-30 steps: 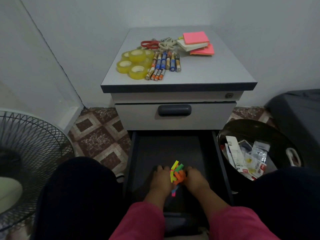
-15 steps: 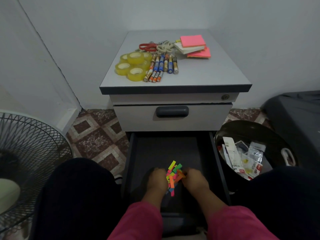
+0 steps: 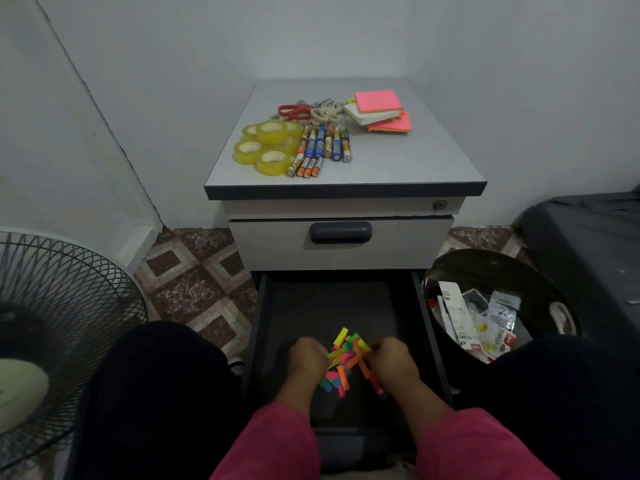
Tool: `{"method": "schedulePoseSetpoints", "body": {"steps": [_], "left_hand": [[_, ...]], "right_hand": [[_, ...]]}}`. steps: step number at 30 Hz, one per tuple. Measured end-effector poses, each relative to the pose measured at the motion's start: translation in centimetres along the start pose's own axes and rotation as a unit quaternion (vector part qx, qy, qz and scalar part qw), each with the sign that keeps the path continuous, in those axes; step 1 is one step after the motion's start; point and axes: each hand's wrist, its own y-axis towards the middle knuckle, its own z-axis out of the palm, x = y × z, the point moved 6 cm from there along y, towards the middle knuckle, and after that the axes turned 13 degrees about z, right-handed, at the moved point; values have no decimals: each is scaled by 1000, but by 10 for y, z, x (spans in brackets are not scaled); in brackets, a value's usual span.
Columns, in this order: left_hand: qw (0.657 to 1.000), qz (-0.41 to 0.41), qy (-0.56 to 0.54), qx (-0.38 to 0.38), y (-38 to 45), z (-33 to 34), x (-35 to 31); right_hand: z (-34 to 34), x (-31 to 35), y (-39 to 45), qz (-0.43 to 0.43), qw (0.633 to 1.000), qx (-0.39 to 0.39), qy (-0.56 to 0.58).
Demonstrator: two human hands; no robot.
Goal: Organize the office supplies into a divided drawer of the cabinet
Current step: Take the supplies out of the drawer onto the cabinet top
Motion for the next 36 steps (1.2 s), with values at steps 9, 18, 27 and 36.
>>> {"method": "schedulePoseSetpoints", "body": {"steps": [9, 18, 27, 36], "left_hand": [[964, 5, -259, -67, -12, -30, -35], [897, 164, -381, -151, -33, -118, -126], [867, 311, -332, -204, -9, -177, -257], [897, 282, -256, -223, 45, -166, -299]], "right_hand": [[-21, 13, -12, -3, 988, -7, 153], [-126, 78, -73, -156, 921, -150, 325], [-256, 141, -73, -233, 863, -353, 277], [-283, 172, -16, -212, 935, -216, 185]]}}
